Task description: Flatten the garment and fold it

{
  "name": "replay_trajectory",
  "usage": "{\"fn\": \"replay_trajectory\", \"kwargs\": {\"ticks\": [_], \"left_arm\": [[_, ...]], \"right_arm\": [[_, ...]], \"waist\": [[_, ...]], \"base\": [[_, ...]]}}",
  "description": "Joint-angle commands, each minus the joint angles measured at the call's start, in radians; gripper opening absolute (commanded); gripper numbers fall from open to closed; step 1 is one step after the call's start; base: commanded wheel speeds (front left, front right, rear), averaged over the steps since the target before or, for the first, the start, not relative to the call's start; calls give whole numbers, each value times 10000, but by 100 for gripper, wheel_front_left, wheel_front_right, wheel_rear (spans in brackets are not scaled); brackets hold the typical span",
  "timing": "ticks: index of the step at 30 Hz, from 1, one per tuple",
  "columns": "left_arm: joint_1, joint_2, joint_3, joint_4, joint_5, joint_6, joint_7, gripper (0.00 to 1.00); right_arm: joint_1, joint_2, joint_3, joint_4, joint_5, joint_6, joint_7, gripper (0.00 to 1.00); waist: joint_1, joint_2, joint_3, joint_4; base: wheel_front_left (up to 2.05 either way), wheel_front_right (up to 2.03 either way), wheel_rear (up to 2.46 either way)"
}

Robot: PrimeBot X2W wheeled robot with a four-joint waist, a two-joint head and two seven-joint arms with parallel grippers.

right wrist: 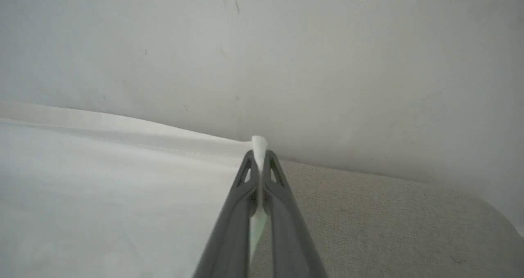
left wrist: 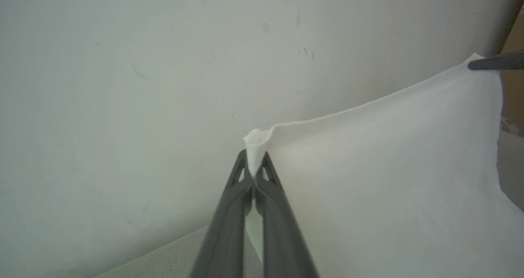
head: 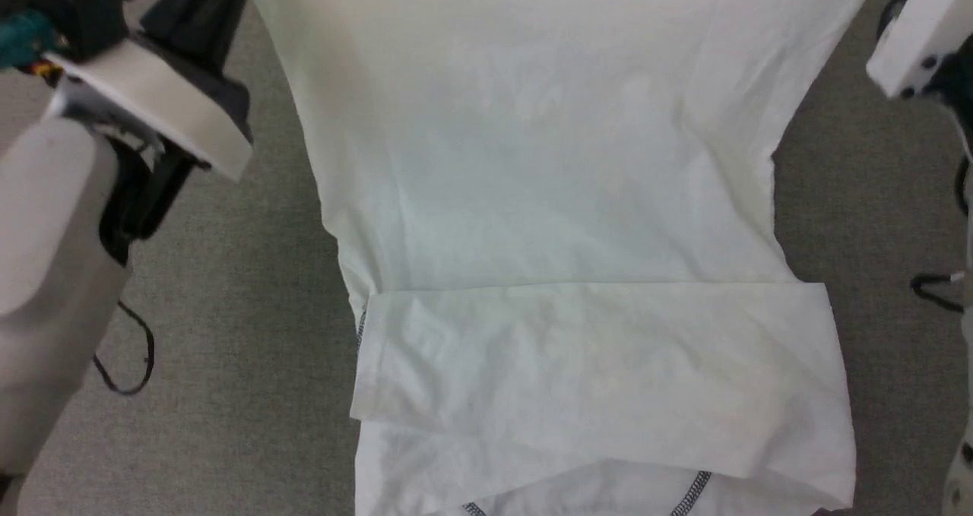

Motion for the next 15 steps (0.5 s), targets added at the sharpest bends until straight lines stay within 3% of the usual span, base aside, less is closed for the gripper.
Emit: {"fn": "replay_trajectory", "kwargs": {"ticks": [1, 8, 15], "left_arm": [[479, 160, -85, -263, 134, 96, -204, 0], [3209, 988, -370, -2564, 489, 997, -782, 0], [6155, 1995, -459, -4799, 253, 2049, -933, 0]], "right_arm": [[545, -189, 128, -297, 282, -17, -130, 0], [3376, -622, 135, -2283, 1595, -17, -416, 0], [6684, -269, -653, -4098, 2346, -17, -299, 0]], "waist": [[1, -1, -726, 40], [1, -1, -1751, -17], [1, -1, -2689, -44]], "base": [[0, 0, 0], [0, 0, 0], [0, 0, 0]]}}
